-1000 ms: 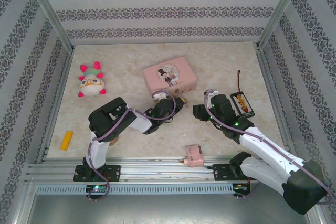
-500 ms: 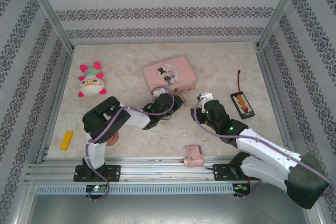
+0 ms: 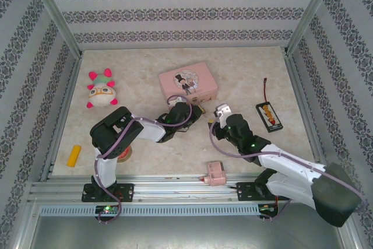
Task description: Unlock the padlock with the key
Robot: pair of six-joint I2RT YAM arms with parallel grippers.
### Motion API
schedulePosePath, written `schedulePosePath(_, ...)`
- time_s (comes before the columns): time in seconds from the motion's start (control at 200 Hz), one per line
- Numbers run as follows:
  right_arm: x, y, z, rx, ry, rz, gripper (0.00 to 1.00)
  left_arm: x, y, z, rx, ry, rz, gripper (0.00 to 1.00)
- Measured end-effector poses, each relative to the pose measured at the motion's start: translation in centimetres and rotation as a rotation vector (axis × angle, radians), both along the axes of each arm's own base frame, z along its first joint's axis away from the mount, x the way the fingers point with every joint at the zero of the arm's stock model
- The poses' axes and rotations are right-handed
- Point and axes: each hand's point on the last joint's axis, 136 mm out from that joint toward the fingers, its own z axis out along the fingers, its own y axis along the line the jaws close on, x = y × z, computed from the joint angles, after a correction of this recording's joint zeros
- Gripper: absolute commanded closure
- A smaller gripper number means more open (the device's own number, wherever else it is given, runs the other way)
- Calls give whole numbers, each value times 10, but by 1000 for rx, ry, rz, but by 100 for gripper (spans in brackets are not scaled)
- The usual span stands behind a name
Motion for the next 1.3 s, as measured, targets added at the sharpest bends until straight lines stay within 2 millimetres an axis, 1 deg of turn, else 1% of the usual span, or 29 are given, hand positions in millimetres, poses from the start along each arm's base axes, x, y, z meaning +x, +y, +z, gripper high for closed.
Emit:
schedulePosePath(0.19,8,9,-20,-54,7,38,59,0,1,1,-12,18,-6,100)
schedulePosePath(0.43,10,19,-36,-95,20,84,56,-3,7,6,-12,45,-16,100)
schedulePosePath(0.615,15,28,-38,-96,23,97,53,-4,8,5,-11,55,-24,100)
schedulePosePath(0.73,16,36,-39,-107,21,123,53,-4,10,6,-12,56,-24,100)
schedulePosePath(0.839,22,40,-39,-116,18,129,53,-5,11,6,-16,59,-28,100)
schedulePosePath(1.059,31,45,-42,-140,13,129,59,-8,13,7,-18,65,-35,100)
schedulePosePath(1.234,34,48,-47,-150,19,130,60,-9,14,8,-23,72,-46,100)
schedulePosePath(1.299,36,48,-48,-155,20,130,62,-10,14,8,-22,76,-49,100)
